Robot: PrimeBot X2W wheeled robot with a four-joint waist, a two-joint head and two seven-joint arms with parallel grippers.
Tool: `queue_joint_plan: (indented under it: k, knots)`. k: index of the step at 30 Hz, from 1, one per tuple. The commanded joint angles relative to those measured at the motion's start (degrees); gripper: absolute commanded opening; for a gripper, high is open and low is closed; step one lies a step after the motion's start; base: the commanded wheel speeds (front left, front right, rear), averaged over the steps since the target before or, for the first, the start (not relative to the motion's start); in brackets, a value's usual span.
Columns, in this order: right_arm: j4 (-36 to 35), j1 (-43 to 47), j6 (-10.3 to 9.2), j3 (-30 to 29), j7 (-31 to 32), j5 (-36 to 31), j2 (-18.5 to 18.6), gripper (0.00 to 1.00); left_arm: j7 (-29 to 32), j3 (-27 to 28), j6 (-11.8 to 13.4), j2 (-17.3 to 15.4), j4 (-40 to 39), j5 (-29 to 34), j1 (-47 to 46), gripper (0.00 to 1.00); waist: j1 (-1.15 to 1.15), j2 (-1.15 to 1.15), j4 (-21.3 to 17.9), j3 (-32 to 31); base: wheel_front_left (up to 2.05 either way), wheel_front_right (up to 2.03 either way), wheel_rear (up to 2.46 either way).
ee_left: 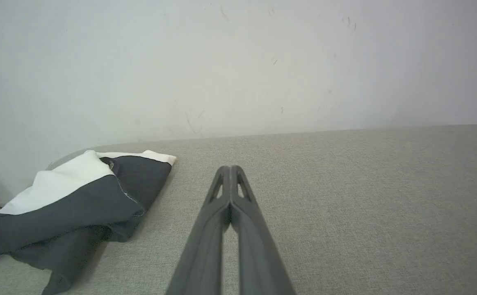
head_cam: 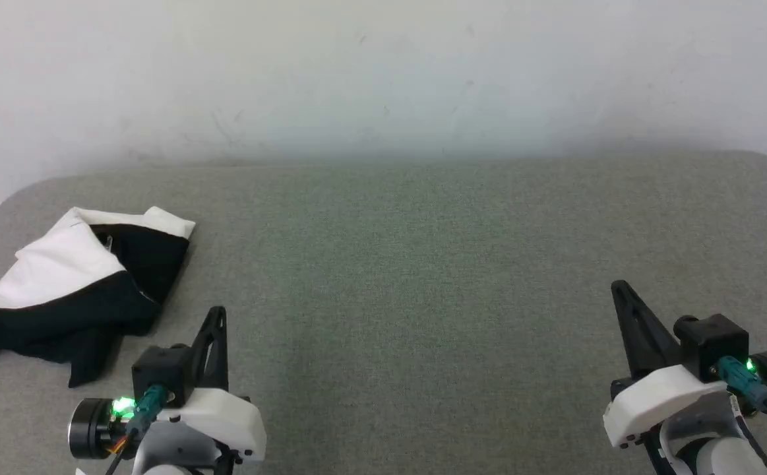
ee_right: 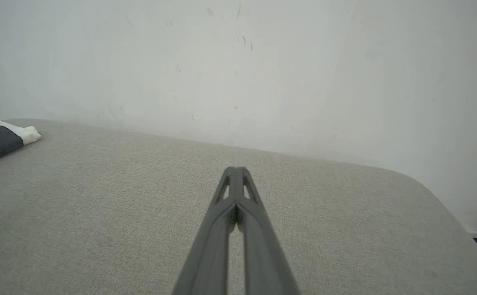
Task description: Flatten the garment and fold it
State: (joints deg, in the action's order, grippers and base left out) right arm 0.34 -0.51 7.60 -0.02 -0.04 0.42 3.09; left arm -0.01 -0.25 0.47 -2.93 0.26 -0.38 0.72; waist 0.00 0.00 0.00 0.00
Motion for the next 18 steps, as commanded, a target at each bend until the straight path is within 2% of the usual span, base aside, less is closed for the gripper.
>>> queue_joint_plan:
  k: [1,18]
  knots:
    - [-0.34,0.51,-0.11,0.02,0.04,-0.42,-0.22,0.00,0.01,0.25,-0.47,0.05,-0.26,0.38,-0.72,0.00,0.00,0.00,0.00,0.00,0.00,0.00,0.00]
    - [-0.34,0.51,-0.11,0.02,0.04,-0.42,-0.22,0.00,0.01,0.25,-0.47,0.05,-0.26,0.38,-0.72,0.00,0.00,0.00,0.00,0.00,0.00,0.00,0.00]
